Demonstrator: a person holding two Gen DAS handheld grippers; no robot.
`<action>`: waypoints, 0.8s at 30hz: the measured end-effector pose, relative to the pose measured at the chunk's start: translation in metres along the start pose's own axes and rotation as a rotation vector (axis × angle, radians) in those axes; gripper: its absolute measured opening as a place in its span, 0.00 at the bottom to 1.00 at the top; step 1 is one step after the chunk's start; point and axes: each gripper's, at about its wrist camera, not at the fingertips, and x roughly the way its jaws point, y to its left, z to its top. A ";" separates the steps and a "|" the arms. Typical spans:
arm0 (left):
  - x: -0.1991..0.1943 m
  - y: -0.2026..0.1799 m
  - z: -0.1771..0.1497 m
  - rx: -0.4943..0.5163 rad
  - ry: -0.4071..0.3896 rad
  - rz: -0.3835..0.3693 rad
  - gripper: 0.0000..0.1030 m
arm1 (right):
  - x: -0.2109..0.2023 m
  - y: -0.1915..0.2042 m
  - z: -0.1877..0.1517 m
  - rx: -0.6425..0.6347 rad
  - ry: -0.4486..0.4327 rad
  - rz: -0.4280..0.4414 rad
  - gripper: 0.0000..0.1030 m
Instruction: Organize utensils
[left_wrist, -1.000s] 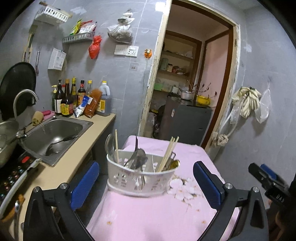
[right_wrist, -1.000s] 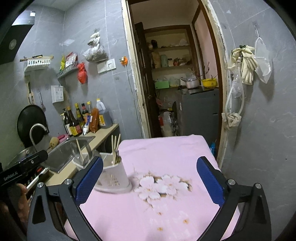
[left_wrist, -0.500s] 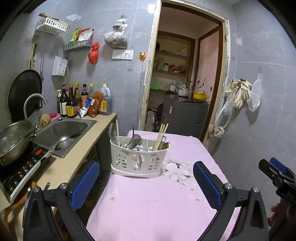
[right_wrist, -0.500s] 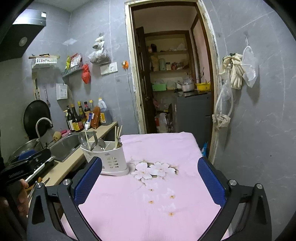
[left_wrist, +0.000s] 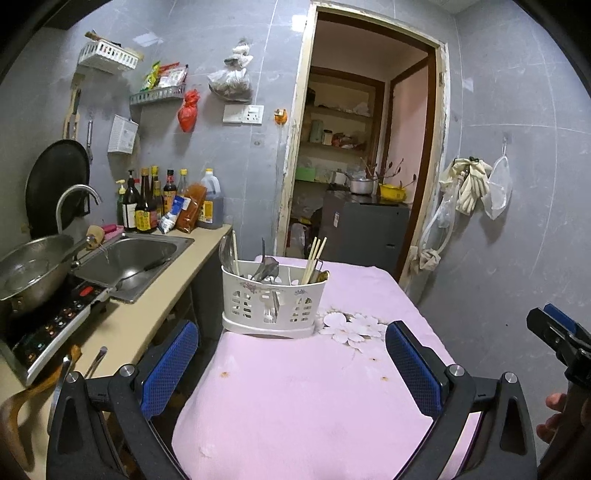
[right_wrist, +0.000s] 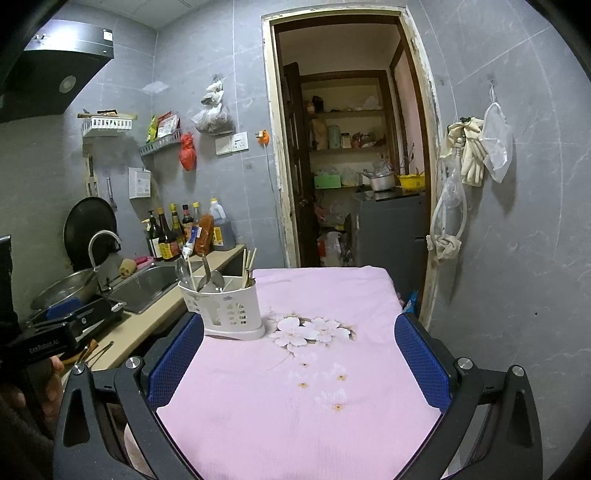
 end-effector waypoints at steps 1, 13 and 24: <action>-0.002 0.000 0.000 0.002 -0.006 0.004 0.99 | -0.002 0.000 -0.001 0.000 -0.003 -0.005 0.99; -0.005 0.006 -0.002 -0.020 -0.001 0.010 0.99 | -0.005 -0.001 -0.001 0.013 -0.001 -0.010 0.99; -0.006 0.008 -0.004 -0.015 0.003 0.009 0.99 | -0.005 -0.001 -0.001 0.011 -0.001 -0.011 0.99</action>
